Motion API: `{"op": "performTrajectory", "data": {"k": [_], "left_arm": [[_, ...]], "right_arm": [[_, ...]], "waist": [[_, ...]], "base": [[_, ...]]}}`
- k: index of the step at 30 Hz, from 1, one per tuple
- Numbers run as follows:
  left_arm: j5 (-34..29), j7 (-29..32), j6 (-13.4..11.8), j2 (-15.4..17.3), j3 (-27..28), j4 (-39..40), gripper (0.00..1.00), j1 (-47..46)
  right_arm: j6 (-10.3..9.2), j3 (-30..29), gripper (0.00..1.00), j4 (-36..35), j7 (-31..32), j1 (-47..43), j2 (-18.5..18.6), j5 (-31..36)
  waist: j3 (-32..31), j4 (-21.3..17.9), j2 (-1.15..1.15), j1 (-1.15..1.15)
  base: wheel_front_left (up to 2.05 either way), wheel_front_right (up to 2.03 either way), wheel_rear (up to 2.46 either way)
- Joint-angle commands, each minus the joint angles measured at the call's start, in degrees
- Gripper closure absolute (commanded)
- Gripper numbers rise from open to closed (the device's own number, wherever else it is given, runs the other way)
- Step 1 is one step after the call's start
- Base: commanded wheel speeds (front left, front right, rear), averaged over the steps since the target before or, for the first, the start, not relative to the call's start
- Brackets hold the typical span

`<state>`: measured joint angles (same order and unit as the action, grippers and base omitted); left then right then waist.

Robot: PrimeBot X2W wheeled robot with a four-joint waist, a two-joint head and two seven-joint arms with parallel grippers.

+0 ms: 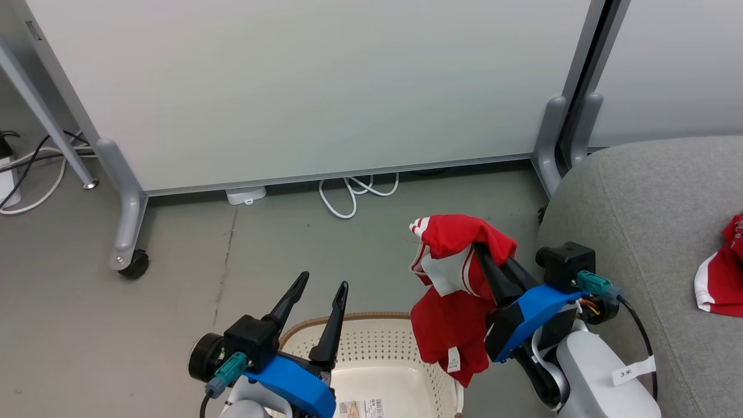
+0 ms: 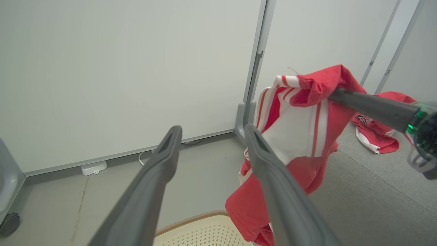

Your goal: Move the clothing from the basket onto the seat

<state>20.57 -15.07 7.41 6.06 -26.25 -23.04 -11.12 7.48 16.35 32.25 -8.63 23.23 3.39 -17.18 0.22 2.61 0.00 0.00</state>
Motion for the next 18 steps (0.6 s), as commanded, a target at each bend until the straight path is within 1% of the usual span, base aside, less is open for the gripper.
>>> {"op": "performTrajectory", "data": {"k": [1, 8, 18], "left_arm": [[0.2, -0.1, 0.1, 0.0, 0.5, 0.3, 0.0, 0.5], [0.4, -0.1, 0.1, 0.1, 1.0, 0.4, 0.0, 1.0], [0.0, -0.1, 0.1, 0.2, 0.7, 0.5, 0.0, 0.0]], "right_arm": [[0.03, -0.1, 1.0, -0.3, 0.1, -0.5, 0.0, 0.3], [0.03, 0.1, 1.0, -1.0, 0.3, -0.5, 0.0, 0.3], [0.03, -0.4, 1.0, -1.5, 0.5, -0.3, 0.1, 0.4]], "waist": [[0.0, -0.3, 0.0, 0.0], [0.4, -3.6, 0.0, 0.0], [1.4, -11.2, 0.0, 0.0]], "base": [[0.0, 0.0, 0.0], [0.0, 0.0, 0.0], [0.0, 0.0, 0.0]]}}
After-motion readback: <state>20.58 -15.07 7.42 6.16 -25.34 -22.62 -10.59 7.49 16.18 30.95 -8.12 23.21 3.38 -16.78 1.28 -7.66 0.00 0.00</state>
